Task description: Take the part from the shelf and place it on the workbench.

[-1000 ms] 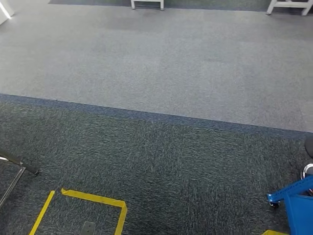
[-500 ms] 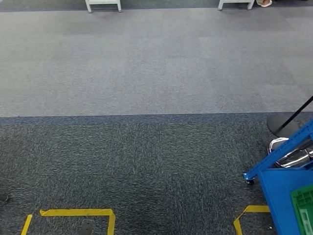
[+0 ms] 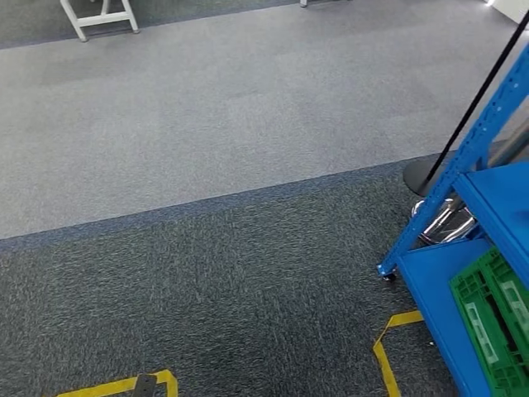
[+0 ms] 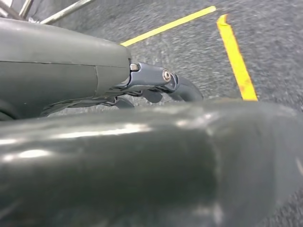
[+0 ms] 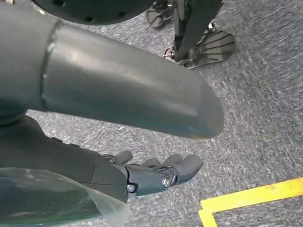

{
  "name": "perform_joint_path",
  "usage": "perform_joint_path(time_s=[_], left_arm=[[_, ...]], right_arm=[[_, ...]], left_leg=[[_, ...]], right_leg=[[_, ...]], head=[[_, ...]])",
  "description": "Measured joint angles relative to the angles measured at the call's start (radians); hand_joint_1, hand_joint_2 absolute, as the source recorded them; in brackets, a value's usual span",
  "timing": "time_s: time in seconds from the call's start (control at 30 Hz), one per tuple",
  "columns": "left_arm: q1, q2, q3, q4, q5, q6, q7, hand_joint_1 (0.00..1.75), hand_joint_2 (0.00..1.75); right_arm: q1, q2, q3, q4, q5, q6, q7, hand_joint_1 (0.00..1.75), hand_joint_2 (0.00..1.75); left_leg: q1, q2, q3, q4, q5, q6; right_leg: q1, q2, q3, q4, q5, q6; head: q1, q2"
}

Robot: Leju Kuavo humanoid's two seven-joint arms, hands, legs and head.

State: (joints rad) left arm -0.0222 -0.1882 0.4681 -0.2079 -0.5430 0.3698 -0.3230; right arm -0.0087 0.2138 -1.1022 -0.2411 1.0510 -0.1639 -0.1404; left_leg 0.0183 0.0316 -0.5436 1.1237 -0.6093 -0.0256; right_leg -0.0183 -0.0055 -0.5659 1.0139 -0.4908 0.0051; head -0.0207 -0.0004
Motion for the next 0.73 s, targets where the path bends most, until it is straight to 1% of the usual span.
perform_joint_path(time_s=[0.03,0.07,0.1,0.13,0.17,0.2,0.23,0.27,0.3,0.33,0.37,0.4,0.43,0.47,0.5,0.53,0.57,0.6,0.63,0.67,0.7,0.73], left_arm=[[0.002,-0.001,0.002,0.000,0.000,0.000,0.000,0.00,0.00],[0.004,-0.002,0.003,0.000,0.000,0.000,-0.001,0.00,0.00],[0.005,-0.004,0.006,0.000,0.001,0.000,-0.005,0.00,0.00],[0.006,-0.005,0.007,0.000,0.001,0.000,-0.011,0.00,0.00],[0.006,-0.006,0.008,0.000,0.001,0.000,-0.015,0.00,0.00],[0.006,-0.007,0.009,0.000,0.001,0.000,-0.019,0.00,0.00],[0.005,-0.007,0.009,0.000,0.001,0.000,-0.021,0.00,0.00],[0.006,-0.007,0.010,0.000,0.001,0.000,-0.022,0.00,0.00],[0.005,-0.007,0.011,0.000,0.003,-0.002,-0.024,0.00,0.00],[0.004,-0.008,0.014,0.000,0.011,-0.007,-0.030,0.00,0.00],[0.002,-0.010,0.019,0.000,0.025,-0.015,-0.039,0.00,0.00],[-0.002,-0.012,0.027,0.000,0.045,-0.025,-0.051,0.00,0.00],[-0.004,-0.014,0.038,0.000,0.063,-0.032,-0.062,0.00,0.00],[-0.006,-0.014,0.048,0.000,0.075,-0.036,-0.069,0.00,0.00],[-0.006,-0.014,0.055,0.000,0.080,-0.038,-0.071,0.00,0.00],[-0.004,-0.013,0.059,0.000,0.078,-0.038,-0.069,0.00,0.00],[-0.002,-0.011,0.062,0.000,0.076,-0.038,-0.066,0.00,0.00],[-0.001,-0.010,0.065,0.000,0.074,-0.038,-0.064,0.00,0.00],[-0.002,-0.009,0.068,0.000,0.073,-0.038,-0.064,0.00,0.00],[-0.003,-0.008,0.071,0.000,0.073,-0.038,-0.064,0.00,0.00],[-0.004,-0.007,0.073,0.000,0.073,-0.039,-0.064,0.00,0.00],[-0.004,-0.007,0.074,0.000,0.073,-0.039,-0.064,0.00,0.00]], right_arm=[[-0.001,0.000,0.001,0.000,-0.001,0.001,-0.007,0.00,0.00],[-0.002,0.000,0.001,0.000,0.000,0.001,-0.012,0.00,0.00],[-0.002,0.000,0.002,0.001,0.003,0.002,-0.014,0.00,0.00],[-0.001,0.000,0.003,0.001,0.008,0.002,-0.013,0.00,0.00],[0.000,0.000,0.005,0.002,0.013,0.002,-0.012,0.00,0.00],[0.001,0.000,0.007,0.003,0.017,0.002,-0.011,0.00,0.00],[0.001,0.001,0.009,0.005,0.019,0.003,-0.010,0.00,0.00],[0.000,0.001,0.011,0.006,0.020,0.004,-0.009,0.00,0.00],[-0.001,0.002,0.013,0.008,0.020,0.005,-0.007,0.00,0.00],[-0.002,0.002,0.015,0.009,0.020,0.006,-0.002,0.00,0.00],[-0.001,0.002,0.016,0.010,0.021,0.008,0.006,0.00,0.00],[0.002,0.002,0.017,0.011,0.024,0.010,0.016,0.00,0.00],[0.004,0.002,0.018,0.012,0.028,0.012,0.024,0.00,0.00],[0.004,0.002,0.018,0.013,0.031,0.013,0.029,0.00,0.00],[0.003,0.002,0.019,0.014,0.032,0.015,0.030,0.00,0.00],[0.001,0.002,0.019,0.014,0.030,0.016,0.028,0.00,0.00],[-0.002,0.002,0.019,0.014,0.027,0.017,0.025,0.00,0.00],[-0.002,0.002,0.019,0.014,0.026,0.017,0.023,0.00,0.00],[-0.001,0.002,0.019,0.014,0.024,0.017,0.022,0.00,0.00],[0.000,0.002,0.019,0.014,0.024,0.017,0.022,0.00,0.00],[0.000,0.002,0.019,0.014,0.023,0.017,0.022,0.00,0.00],[0.001,0.001,0.019,0.014,0.023,0.017,0.022,0.00,0.00]], left_leg=[[-0.001,-0.014,-0.035,0.077,-0.035,0.001],[-0.002,-0.020,-0.067,0.142,-0.056,0.004],[-0.004,-0.022,-0.085,0.173,-0.056,0.008],[-0.006,-0.025,-0.086,0.164,-0.034,0.016],[-0.010,-0.032,-0.069,0.114,0.006,0.027],[-0.015,-0.053,-0.044,0.044,0.051,0.041],[-0.017,-0.078,-0.021,-0.020,0.084,0.056],[-0.020,-0.101,-0.002,-0.068,0.104,0.067],[-0.022,-0.116,0.007,-0.094,0.110,0.074],[-0.022,-0.114,0.010,-0.102,0.107,0.075],[-0.023,-0.105,0.014,-0.113,0.108,0.072],[-0.020,-0.092,0.018,-0.125,0.111,0.069],[-0.017,-0.079,0.022,-0.137,0.116,0.066],[-0.014,-0.064,0.026,-0.147,0.120,0.063],[-0.012,-0.047,0.028,-0.153,0.123,0.061],[-0.012,-0.031,0.028,-0.154,0.123,0.061],[-0.012,-0.012,0.027,-0.153,0.122,0.060],[-0.012,0.004,0.028,-0.153,0.121,0.058],[-0.011,0.020,0.028,-0.152,0.119,0.056],[-0.010,0.034,0.030,-0.150,0.116,0.053],[-0.009,0.046,0.032,-0.147,0.113,0.048],[-0.009,0.052,0.033,-0.145,0.111,0.045]], right_leg=[[0.002,0.013,-0.001,0.000,0.001,-0.003],[0.005,0.028,-0.001,0.000,0.001,-0.006],[0.008,0.043,-0.001,0.000,0.002,-0.007],[0.012,0.058,0.001,0.000,0.002,-0.007],[0.017,0.074,0.004,0.000,0.002,-0.008],[0.019,0.089,0.005,0.000,0.002,-0.008],[0.023,0.102,0.006,0.001,0.003,-0.009],[0.023,0.116,0.004,0.001,0.004,-0.008],[0.020,0.128,0.000,0.001,0.006,-0.005],[0.019,0.139,-0.005,0.000,0.009,0.000],[0.016,0.151,-0.012,-0.002,0.013,0.006],[0.017,0.142,-0.019,0.001,0.011,0.011],[0.019,0.118,-0.029,0.015,0.001,0.017],[0.021,0.085,-0.047,0.047,-0.020,0.022],[0.020,0.048,-0.073,0.101,-0.051,0.027],[0.018,0.027,-0.105,0.166,-0.084,0.033],[0.014,0.017,-0.135,0.227,-0.108,0.039],[0.010,0.013,-0.152,0.265,-0.117,0.045],[0.006,0.009,-0.149,0.264,-0.106,0.050],[0.003,0.001,-0.125,0.222,-0.077,0.053],[0.000,-0.018,-0.084,0.150,-0.043,0.056],[-0.001,-0.026,-0.060,0.107,-0.023,0.058]], head=[[-0.001,0.000],[-0.001,0.000],[-0.002,0.000],[-0.002,0.000],[-0.002,0.000],[-0.002,0.000],[0.000,0.000],[0.000,0.000],[-0.001,0.000],[-0.002,0.000],[-0.004,0.000],[-0.004,0.000],[-0.002,0.000],[0.002,0.000],[0.004,0.000],[0.007,0.000],[0.007,0.000],[0.007,0.000],[0.007,0.000],[0.007,0.000],[0.008,0.000],[0.008,0.000]])
